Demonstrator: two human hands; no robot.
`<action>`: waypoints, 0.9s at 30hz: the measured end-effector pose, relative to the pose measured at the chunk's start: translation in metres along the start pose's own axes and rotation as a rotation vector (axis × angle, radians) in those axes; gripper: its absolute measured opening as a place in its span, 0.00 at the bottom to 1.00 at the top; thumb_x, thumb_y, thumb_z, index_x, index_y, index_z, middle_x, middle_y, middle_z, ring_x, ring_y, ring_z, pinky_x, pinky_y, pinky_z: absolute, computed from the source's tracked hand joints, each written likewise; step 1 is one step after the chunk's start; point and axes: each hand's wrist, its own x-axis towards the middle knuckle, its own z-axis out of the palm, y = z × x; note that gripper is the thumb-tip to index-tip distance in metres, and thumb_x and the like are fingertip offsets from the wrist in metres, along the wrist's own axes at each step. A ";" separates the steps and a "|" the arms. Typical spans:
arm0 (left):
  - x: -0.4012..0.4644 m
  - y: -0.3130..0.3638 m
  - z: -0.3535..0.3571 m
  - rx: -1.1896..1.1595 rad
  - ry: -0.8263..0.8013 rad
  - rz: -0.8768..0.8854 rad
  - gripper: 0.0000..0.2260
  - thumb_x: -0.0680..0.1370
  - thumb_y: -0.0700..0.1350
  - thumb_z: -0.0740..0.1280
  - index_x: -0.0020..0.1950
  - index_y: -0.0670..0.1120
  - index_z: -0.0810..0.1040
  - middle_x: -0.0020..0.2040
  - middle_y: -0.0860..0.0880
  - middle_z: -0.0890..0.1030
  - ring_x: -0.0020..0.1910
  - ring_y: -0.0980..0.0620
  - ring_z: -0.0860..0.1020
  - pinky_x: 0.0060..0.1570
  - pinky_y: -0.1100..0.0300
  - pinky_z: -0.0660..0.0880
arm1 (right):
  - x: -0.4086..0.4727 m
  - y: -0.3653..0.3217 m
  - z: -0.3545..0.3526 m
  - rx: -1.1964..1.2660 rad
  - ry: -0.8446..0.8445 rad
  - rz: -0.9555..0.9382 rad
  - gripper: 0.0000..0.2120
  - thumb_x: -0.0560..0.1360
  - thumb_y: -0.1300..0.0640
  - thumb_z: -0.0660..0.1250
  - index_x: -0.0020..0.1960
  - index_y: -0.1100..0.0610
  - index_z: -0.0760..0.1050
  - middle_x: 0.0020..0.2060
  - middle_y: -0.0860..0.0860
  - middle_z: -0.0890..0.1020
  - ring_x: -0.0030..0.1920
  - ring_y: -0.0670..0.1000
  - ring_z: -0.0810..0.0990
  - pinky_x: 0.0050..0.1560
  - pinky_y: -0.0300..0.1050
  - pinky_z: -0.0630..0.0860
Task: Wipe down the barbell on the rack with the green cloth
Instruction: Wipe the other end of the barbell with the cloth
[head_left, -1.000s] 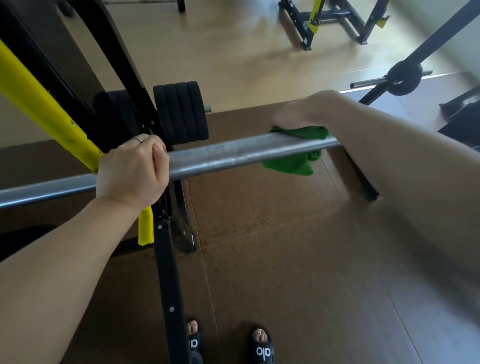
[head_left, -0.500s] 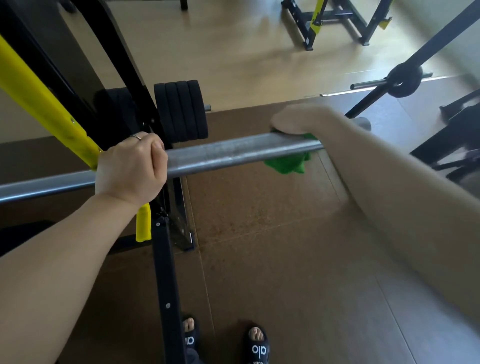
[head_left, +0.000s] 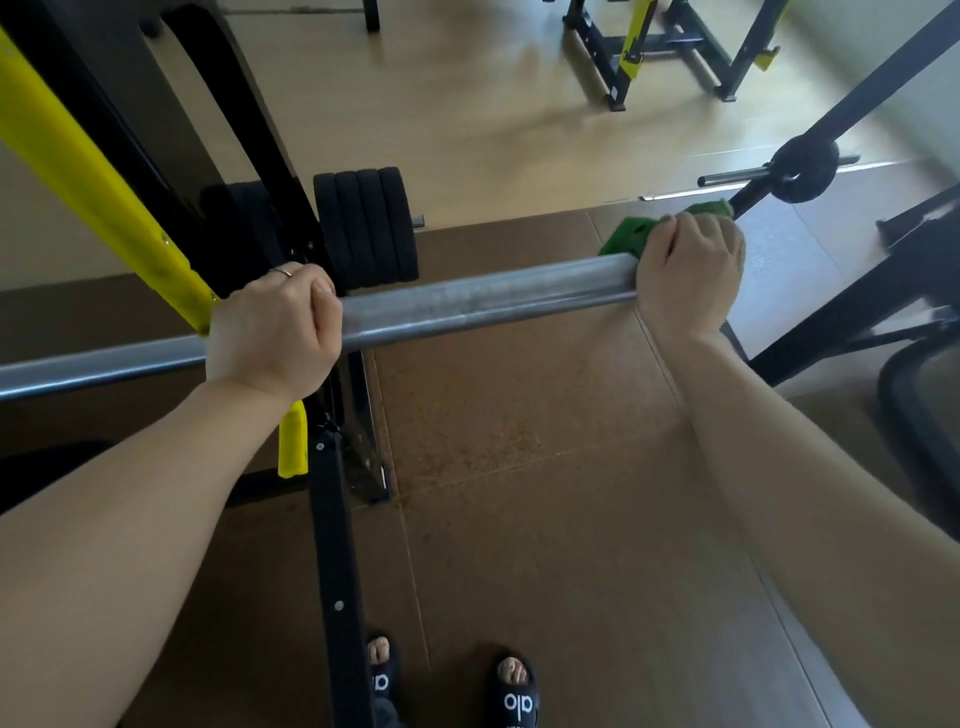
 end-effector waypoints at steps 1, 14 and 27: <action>0.000 -0.001 0.000 -0.004 -0.001 0.005 0.20 0.82 0.46 0.51 0.46 0.40 0.80 0.39 0.42 0.81 0.35 0.41 0.79 0.30 0.57 0.69 | -0.006 -0.008 0.003 -0.020 0.001 0.048 0.24 0.82 0.50 0.49 0.47 0.62 0.79 0.51 0.58 0.83 0.61 0.60 0.75 0.74 0.60 0.62; 0.004 -0.003 -0.003 -0.094 -0.048 -0.072 0.16 0.86 0.47 0.50 0.53 0.43 0.75 0.43 0.45 0.79 0.41 0.43 0.78 0.34 0.55 0.67 | -0.162 -0.207 0.020 0.330 -0.070 -0.325 0.16 0.81 0.55 0.55 0.53 0.57 0.80 0.54 0.52 0.83 0.61 0.57 0.75 0.70 0.62 0.64; -0.005 0.008 -0.062 -0.770 -0.428 -0.386 0.15 0.86 0.49 0.53 0.62 0.43 0.76 0.56 0.45 0.79 0.57 0.47 0.77 0.58 0.50 0.73 | -0.201 -0.249 -0.008 0.634 -0.165 0.043 0.14 0.82 0.57 0.60 0.64 0.54 0.79 0.63 0.47 0.81 0.58 0.51 0.70 0.59 0.49 0.71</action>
